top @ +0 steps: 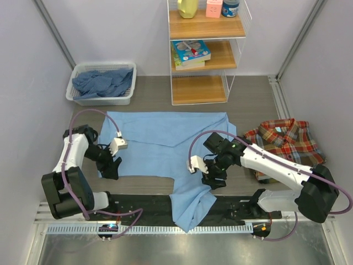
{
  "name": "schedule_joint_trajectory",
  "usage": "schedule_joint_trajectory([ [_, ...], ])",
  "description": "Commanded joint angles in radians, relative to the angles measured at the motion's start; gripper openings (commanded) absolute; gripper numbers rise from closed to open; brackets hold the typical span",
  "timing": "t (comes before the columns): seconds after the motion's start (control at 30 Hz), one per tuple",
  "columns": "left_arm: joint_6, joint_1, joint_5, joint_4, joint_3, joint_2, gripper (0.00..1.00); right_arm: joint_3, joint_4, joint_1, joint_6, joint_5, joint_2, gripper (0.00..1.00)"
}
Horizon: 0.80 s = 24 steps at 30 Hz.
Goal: Fold and stack the long sleeve shirts
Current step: Fold the shirt
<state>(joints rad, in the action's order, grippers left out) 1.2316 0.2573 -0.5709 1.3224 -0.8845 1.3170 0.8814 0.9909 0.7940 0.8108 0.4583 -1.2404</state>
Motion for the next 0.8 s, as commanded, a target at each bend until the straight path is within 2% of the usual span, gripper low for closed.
schedule_joint_trajectory([
  [0.0, 0.106, 0.04, 0.048, 0.025, 0.031, -0.007, 0.72, -0.036, -0.072, 0.06, 0.015, -0.026, 0.033, 0.63],
  [0.23, 0.222, 0.097, 0.103, 0.027, 0.01, 0.008, 0.68, -0.087, -0.17, 0.091, -0.045, -0.092, 0.036, 0.55],
  [0.33, 0.287, 0.097, 0.132, 0.028, 0.025, 0.008, 0.65, -0.101, -0.208, 0.094, -0.068, -0.118, 0.045, 0.26],
  [0.37, 0.308, 0.097, 0.15, 0.021, 0.036, 0.007, 0.62, -0.101, -0.219, 0.094, -0.074, -0.122, 0.051, 0.12],
  [0.43, 0.345, 0.097, 0.167, -0.043, 0.064, -0.005, 0.59, -0.095, -0.228, 0.093, -0.096, -0.136, 0.064, 0.03],
  [0.47, 0.348, 0.099, 0.174, -0.078, 0.102, -0.012, 0.52, -0.085, -0.228, 0.091, -0.104, -0.148, 0.064, 0.01],
  [0.53, 0.374, 0.102, 0.177, -0.162, 0.152, -0.03, 0.48, -0.079, -0.221, 0.088, -0.102, -0.158, 0.061, 0.01],
  [0.77, 0.463, 0.102, 0.175, -0.374, 0.226, -0.01, 0.52, -0.045, -0.202, 0.041, -0.122, -0.136, 0.058, 0.01],
])
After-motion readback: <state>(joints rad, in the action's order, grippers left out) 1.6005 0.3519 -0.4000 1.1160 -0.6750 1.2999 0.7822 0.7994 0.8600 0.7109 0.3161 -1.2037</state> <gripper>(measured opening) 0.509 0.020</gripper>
